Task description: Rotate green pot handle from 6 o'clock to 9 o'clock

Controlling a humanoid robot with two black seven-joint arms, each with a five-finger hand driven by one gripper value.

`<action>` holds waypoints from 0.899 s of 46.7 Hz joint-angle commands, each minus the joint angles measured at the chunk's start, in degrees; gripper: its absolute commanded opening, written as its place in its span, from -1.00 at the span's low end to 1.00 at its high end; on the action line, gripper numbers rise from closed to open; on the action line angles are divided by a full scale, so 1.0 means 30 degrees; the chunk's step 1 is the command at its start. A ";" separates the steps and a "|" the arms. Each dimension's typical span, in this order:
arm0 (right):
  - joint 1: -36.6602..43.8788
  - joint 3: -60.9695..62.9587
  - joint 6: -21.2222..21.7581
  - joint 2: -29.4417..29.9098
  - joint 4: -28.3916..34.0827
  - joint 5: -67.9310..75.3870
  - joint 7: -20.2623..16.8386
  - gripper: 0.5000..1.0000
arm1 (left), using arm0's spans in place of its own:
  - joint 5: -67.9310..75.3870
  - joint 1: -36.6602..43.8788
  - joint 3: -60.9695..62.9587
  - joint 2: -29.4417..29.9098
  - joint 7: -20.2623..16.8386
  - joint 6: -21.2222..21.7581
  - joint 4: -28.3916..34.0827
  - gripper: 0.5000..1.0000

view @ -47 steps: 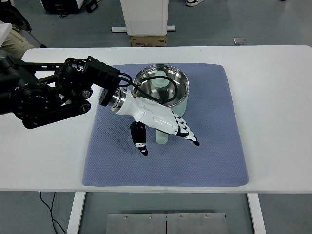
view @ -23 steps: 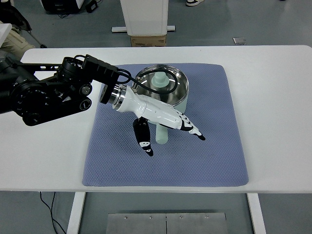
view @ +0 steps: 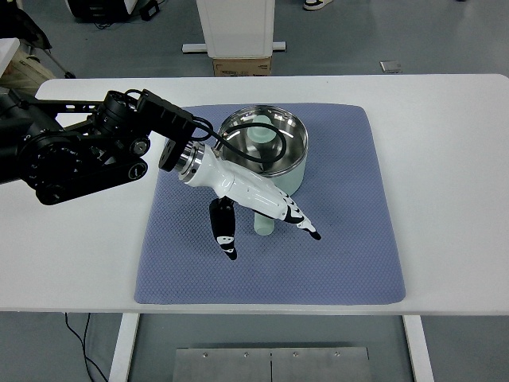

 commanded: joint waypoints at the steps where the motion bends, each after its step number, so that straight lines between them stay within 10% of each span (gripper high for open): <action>1: -0.0001 0.0000 0.0000 0.0000 0.0000 0.0000 -0.0001 1.00 | 0.1157 -0.0095 0.0003 -0.0020 0.0000 0.0004 -0.0013 1.00; 42: -0.0001 0.0000 0.0000 0.0000 0.0000 0.0000 -0.0001 1.00 | 0.3707 -0.1180 0.0911 -0.1220 0.0000 -0.0025 -0.0042 1.00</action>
